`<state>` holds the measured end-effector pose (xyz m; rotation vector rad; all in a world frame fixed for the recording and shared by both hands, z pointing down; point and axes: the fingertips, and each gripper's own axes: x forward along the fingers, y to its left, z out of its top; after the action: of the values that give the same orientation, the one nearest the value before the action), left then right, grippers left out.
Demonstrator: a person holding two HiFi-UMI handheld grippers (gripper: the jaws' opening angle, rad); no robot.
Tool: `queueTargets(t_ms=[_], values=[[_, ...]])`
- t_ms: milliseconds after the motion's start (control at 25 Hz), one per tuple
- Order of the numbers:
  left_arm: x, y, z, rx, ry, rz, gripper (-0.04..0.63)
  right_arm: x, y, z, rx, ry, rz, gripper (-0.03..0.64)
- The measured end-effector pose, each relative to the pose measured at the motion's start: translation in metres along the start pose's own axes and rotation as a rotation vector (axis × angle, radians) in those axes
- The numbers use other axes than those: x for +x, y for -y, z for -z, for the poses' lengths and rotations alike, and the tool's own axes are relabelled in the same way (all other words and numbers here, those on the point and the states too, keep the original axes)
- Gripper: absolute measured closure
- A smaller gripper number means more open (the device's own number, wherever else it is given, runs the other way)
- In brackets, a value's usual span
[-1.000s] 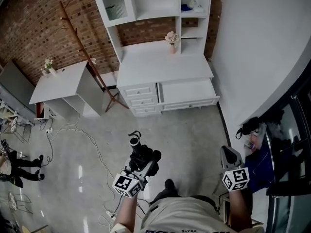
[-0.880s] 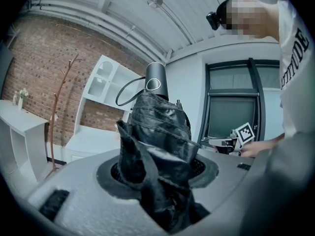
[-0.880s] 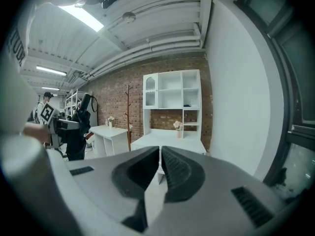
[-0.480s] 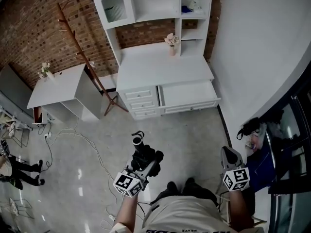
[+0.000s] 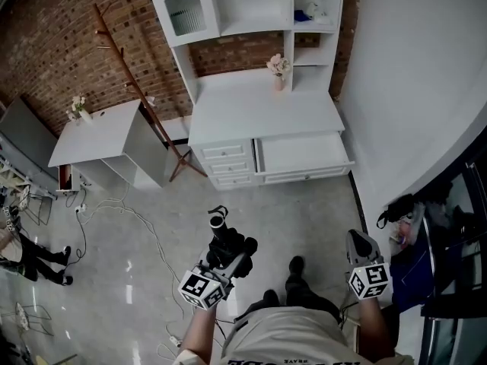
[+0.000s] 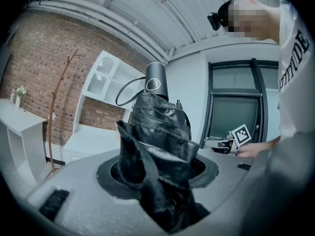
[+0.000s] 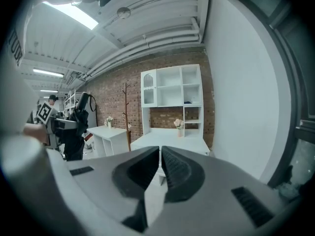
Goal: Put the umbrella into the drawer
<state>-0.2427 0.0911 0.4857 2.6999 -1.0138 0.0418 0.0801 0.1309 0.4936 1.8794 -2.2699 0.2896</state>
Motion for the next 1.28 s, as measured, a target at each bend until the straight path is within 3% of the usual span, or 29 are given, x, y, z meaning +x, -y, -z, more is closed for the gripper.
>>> queueTargets(t_ms=[680, 1280], values=[[0.104, -0.042, -0.032, -0.024, -0.008, -0.108, 0.348, 0.134, 0.074, -0.041, 0.012, -0.008, -0.11, 0.581], [0.182, -0.05, -0.031, -0.046, -0.033, -0.184, 0.348, 0.216, 0.123, -0.041, 0.027, -0.038, -0.235, 0.581]])
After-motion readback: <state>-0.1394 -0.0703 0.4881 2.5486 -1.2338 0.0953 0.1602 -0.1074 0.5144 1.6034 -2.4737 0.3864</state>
